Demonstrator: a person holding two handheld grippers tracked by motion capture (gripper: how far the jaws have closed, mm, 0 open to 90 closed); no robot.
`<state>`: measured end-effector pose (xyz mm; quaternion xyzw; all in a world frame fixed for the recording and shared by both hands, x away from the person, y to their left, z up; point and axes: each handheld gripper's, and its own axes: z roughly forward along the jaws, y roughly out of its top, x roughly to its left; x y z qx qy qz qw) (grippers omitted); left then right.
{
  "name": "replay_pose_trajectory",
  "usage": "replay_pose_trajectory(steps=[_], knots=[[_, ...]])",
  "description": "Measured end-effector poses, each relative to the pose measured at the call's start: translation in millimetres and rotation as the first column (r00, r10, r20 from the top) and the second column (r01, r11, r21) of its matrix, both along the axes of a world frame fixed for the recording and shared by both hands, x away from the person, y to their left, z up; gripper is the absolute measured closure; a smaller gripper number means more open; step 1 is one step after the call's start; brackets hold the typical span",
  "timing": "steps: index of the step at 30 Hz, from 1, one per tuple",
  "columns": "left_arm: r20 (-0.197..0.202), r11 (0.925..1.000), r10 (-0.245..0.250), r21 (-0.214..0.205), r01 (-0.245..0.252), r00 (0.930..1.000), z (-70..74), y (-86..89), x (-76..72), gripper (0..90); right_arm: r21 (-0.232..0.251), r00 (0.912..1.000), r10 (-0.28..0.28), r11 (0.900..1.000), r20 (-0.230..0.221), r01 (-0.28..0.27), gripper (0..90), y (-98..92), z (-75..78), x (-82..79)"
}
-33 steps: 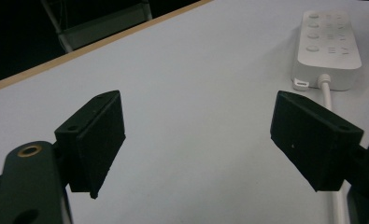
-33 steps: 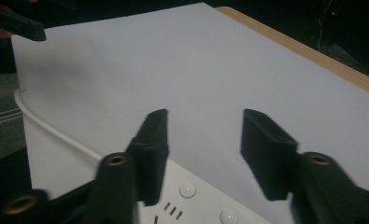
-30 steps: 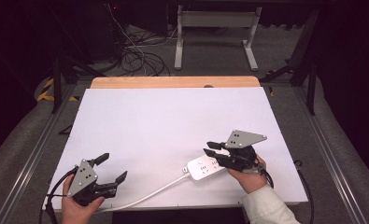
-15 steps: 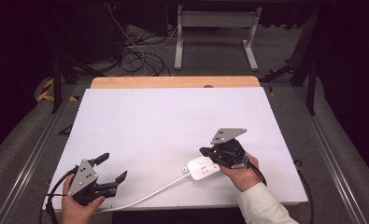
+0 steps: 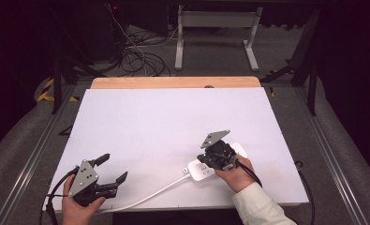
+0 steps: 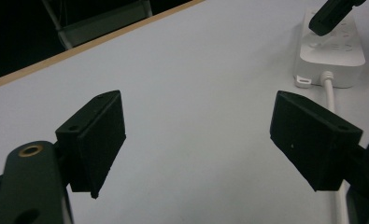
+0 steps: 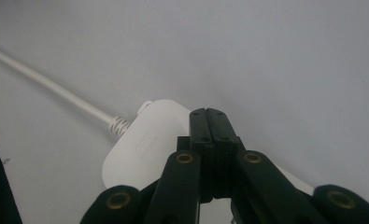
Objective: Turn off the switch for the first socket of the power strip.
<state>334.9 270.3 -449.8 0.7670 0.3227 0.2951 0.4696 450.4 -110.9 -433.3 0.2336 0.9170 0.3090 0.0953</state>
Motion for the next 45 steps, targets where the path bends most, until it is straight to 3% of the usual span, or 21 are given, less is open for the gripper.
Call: replay_pose_trajectory(steps=[12,18,41,45], knots=[[-0.001,1.0000,0.000,0.004,0.000,1.0000,-0.1,-0.1,0.2,18.7,-0.034,0.9995,0.006,0.9994,-0.031,-0.007,90.0,3.3,-7.5,2.6],[-0.001,1.0000,0.000,0.004,0.000,1.0000,-0.1,0.1,0.1,18.9,-0.025,0.9995,-0.001,0.9997,-0.030,0.000,90.0,3.1,-9.7,2.2],[-0.003,1.0000,0.003,0.006,-0.003,1.0000,-0.5,-0.6,0.0,18.9,-0.012,0.9998,-0.010,0.9999,-0.019,0.010,90.0,1.7,-14.5,-0.3],[0.001,1.0000,0.002,0.006,-0.002,1.0000,0.0,-0.3,-0.4,18.9,-0.026,0.9998,0.004,0.9997,0.020,-0.003,90.0,2.8,-12.9,-3.1]])
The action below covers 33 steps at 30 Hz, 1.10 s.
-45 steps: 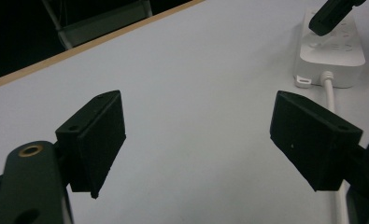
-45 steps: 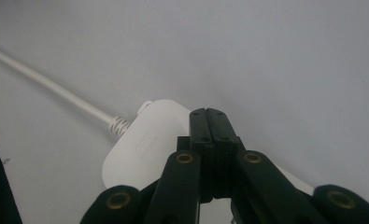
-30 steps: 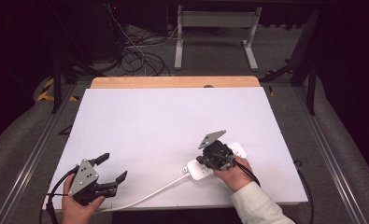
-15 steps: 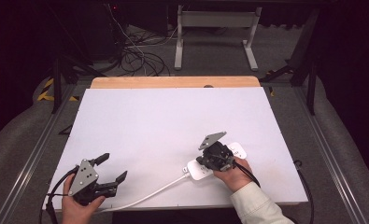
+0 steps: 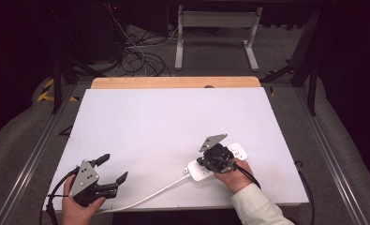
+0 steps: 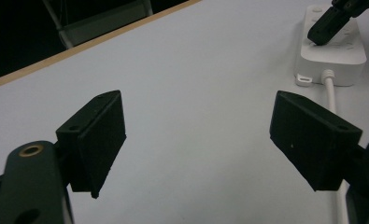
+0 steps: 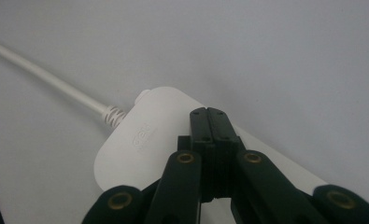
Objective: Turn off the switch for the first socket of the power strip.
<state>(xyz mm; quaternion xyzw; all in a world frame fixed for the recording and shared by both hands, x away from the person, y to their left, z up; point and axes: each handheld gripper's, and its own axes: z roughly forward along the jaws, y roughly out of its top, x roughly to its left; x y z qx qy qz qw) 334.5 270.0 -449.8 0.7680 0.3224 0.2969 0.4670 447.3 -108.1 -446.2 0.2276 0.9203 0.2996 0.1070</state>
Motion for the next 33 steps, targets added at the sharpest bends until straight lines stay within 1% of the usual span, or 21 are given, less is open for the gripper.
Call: replay_pose_trajectory(steps=[1,2,4,5,7,8,10,19,21,22,23,24,25,26,27,28,29,30,31,32,33], knots=[[0.000,1.0000,0.000,0.000,0.000,1.0000,0.0,0.0,0.0,18.9,0.018,0.9999,-0.001,0.9998,0.016,0.001,90.0,-1.1,3.7,-1.8],[0.003,1.0000,-0.001,-0.003,0.001,1.0000,0.3,0.7,0.0,18.9,0.056,0.9994,-0.002,0.9984,0.035,0.000,90.0,-3.7,11.7,-3.7],[-0.001,1.0000,-0.001,-0.003,0.001,1.0000,0.1,0.9,0.1,18.9,0.143,0.9985,-0.003,0.9896,0.055,-0.005,90.0,-8.9,26.8,-6.9],[-0.003,1.0000,-0.001,-0.004,0.001,1.0000,0.0,1.2,0.6,18.9,0.152,0.9978,-0.004,0.9884,0.067,-0.006,90.0,-9.9,31.6,-8.6],[0.000,1.0000,0.001,-0.002,-0.001,1.0000,0.0,1.5,1.2,18.9,0.155,0.9977,0.001,0.9879,0.068,-0.011,90.0,-10.0,33.1,-9.6],[-0.005,0.9999,0.000,-0.011,0.000,1.0000,-0.1,0.8,0.7,18.9,0.153,0.9976,0.004,0.9880,0.070,-0.015,90.0,-9.7,33.3,-10.7],[0.005,1.0000,0.001,0.001,-0.001,1.0000,0.6,1.2,0.2,18.9,0.150,0.9976,0.001,0.9886,0.070,-0.012,90.0,-9.9,32.3,-10.5],[0.007,1.0000,0.003,0.001,-0.003,1.0000,0.6,0.8,0.2,18.9,0.174,0.9967,0.020,0.9841,0.079,-0.033,90.0,-10.0,37.4,-15.0],[0.007,1.0000,0.004,-0.002,-0.004,1.0000,0.6,1.2,0.4,18.9,0.188,0.9934,0.039,0.9803,0.108,-0.059,90.0,-10.4,39.9,-18.2],[0.007,1.0000,0.003,-0.002,-0.003,1.0000,0.6,1.2,0.4,18.9,0.194,0.9918,0.046,0.9786,0.119,-0.069,84.1,-10.8,40.7,-19.3],[0.007,1.0000,0.003,-0.001,-0.003,1.0000,0.6,1.2,0.4,18.9,0.205,0.9905,0.027,0.9774,0.135,-0.054,71.6,-11.1,41.7,-20.1],[0.007,1.0000,0.004,-0.001,-0.004,1.0000,0.6,1.1,0.4,18.8,0.212,0.9903,0.017,0.9763,0.138,-0.046,63.4,-11.5,42.6,-20.2],[0.005,1.0000,0.002,-0.001,-0.002,1.0000,0.5,0.9,0.3,18.9,0.226,0.9900,0.012,0.9731,0.140,-0.044,58.5,-12.8,44.0,-20.0],[-0.001,1.0000,0.003,-0.006,-0.003,1.0000,0.2,0.4,-0.1,18.9,0.226,0.9900,0.012,0.9731,0.140,-0.044,58.5,-12.8,44.0,-20.0],[0.002,1.0000,0.003,-0.005,-0.003,1.0000,0.3,0.5,0.0,18.9,0.235,0.9894,0.013,0.9709,0.145,-0.047,54.4,-13.8,45.0,-20.0],[0.006,1.0000,0.003,0.000,-0.003,1.0000,0.5,0.8,0.2,18.9,0.249,0.9886,0.008,0.9674,0.150,-0.046,46.3,-15.3,46.8,-20.5],[0.007,1.0000,0.003,0.000,-0.003,1.0000,0.6,1.0,0.3,18.9,0.249,0.9886,0.008,0.9674,0.150,-0.046,46.3,-15.3,46.8,-20.5],[0.003,1.0000,0.003,-0.004,-0.003,1.0000,0.5,0.8,0.3,18.9,0.261,0.9864,0.002,0.9641,0.164,-0.046,39.9,-16.4,48.5,-21.2],[0.001,1.0000,0.003,-0.005,-0.003,1.0000,0.5,0.6,0.1,18.9,0.261,0.9864,0.002,0.9641,0.164,-0.046,39.9,-16.4,48.5,-21.2],[0.000,1.0000,0.002,-0.004,-0.002,1.0000,0.2,0.4,0.0,18.9,0.269,0.9843,0.000,0.9620,0.176,-0.048,35.1,-17.2,49.7,-21.9],[0.000,1.0000,0.002,-0.003,-0.002,1.0000,0.1,0.4,-0.1,18.9,0.269,0.9843,0.000,0.9620,0.176,-0.048,35.1,-17.2,49.7,-21.9]])
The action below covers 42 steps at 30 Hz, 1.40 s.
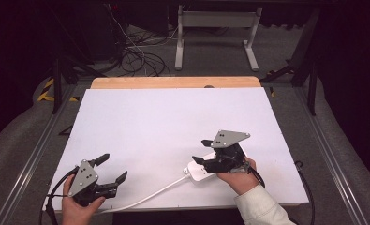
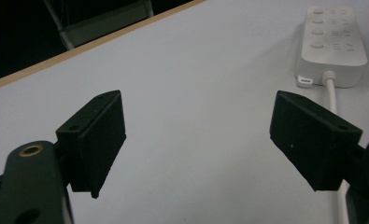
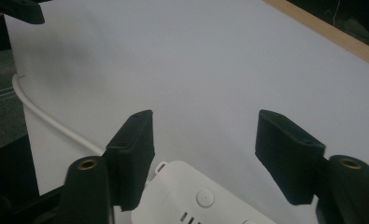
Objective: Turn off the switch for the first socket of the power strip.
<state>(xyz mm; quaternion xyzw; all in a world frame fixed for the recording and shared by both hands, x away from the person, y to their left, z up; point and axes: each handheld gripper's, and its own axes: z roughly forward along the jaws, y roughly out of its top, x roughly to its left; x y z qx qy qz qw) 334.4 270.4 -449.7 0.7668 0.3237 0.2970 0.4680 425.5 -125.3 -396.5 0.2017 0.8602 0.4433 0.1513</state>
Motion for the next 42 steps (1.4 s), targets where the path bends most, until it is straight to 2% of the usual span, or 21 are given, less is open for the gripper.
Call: replay_pose_trajectory(steps=[8,11,12,21,24,29,32,37,42], knots=[[0.004,1.0000,0.000,0.001,0.000,1.0000,0.3,0.6,0.2,18.9,0.067,0.9993,0.008,0.9977,0.038,-0.011,17.9,-8.0,6.3,-4.1],[0.004,1.0000,0.001,-0.003,-0.001,1.0000,0.3,1.0,0.2,18.9,0.101,0.9985,0.013,0.9947,0.053,-0.018,10.8,-12.5,8.7,-4.8],[0.001,1.0000,0.001,-0.006,-0.001,1.0000,0.2,1.0,-0.1,18.8,0.133,0.9987,0.018,0.9908,0.048,-0.025,6.5,-16.3,9.8,-4.3],[0.000,1.0000,0.002,-0.007,-0.002,1.0000,0.2,1.4,-0.2,18.8,0.194,0.9979,-0.004,0.9809,0.065,-0.009,4.6,-34.8,11.4,-6.4],[0.001,1.0000,0.002,-0.007,-0.002,1.0000,0.3,1.4,-0.4,18.9,0.201,0.9970,-0.021,0.9796,0.075,0.006,4.2,-43.6,10.8,-7.7],[0.001,1.0000,0.001,-0.004,-0.001,1.0000,0.5,1.3,-0.4,18.9,0.237,0.9934,-0.059,0.9710,0.098,0.034,1.7,-60.3,7.0,-11.6],[0.003,1.0000,0.001,-0.005,-0.001,1.0000,0.6,1.1,-0.5,18.9,0.239,0.9929,-0.089,0.9687,0.079,0.068,0.9,-73.9,2.3,-13.0],[0.003,1.0000,0.002,-0.005,-0.002,1.0000,0.7,1.3,-0.7,18.8,0.243,0.9922,-0.109,0.9657,0.060,0.091,0.8,-87.0,-5.1,-13.4],[0.005,1.0000,0.001,-0.003,-0.001,1.0000,0.7,1.2,-0.6,18.9,0.235,0.9886,-0.131,0.9657,0.075,0.110,0.9,-98.8,-13.4,-16.9]])
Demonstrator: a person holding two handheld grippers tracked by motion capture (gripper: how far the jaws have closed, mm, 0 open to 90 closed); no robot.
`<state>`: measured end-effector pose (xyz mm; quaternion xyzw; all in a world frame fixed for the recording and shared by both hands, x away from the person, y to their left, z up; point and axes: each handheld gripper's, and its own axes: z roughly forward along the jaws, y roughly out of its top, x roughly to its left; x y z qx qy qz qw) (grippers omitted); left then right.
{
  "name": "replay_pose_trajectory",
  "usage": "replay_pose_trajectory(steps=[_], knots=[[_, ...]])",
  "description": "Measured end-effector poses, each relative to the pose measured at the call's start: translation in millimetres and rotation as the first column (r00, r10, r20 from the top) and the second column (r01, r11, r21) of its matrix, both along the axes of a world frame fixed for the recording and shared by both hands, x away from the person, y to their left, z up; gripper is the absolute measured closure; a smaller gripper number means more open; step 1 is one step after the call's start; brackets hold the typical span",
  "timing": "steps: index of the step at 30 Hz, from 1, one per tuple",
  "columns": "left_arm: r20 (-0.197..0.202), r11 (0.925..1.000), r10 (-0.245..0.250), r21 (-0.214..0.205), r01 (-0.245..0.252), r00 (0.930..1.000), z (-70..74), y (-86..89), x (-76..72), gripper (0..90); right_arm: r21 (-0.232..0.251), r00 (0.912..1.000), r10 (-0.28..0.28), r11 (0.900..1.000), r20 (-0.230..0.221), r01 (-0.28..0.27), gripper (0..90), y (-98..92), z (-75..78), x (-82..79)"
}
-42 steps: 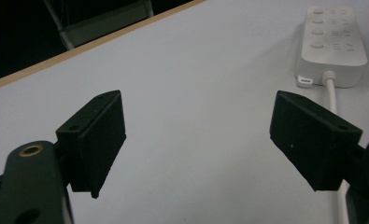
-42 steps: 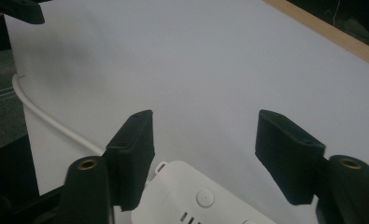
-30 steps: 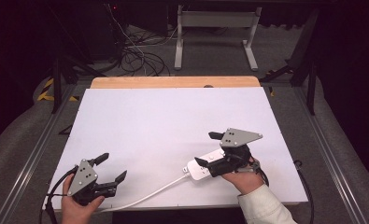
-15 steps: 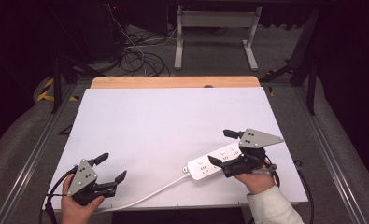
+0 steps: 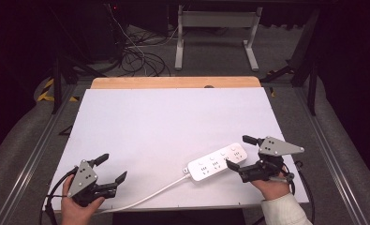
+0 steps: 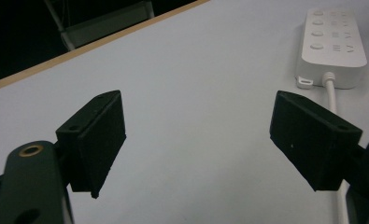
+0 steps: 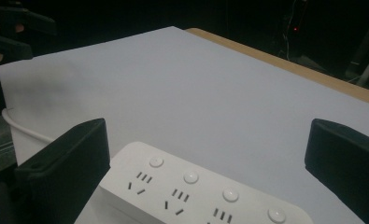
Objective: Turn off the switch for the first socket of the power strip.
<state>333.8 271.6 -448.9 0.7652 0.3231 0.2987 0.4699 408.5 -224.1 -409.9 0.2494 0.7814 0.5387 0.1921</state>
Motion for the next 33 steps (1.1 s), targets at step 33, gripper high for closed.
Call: replay_pose_trajectory(steps=[33], knots=[[-0.038,0.9991,0.015,0.039,-0.014,0.9991,-6.1,2.0,9.5,16.9,-0.079,0.9839,-0.089,0.9939,-0.155,0.078,0.1,-44.5,-65.9,-9.9]])
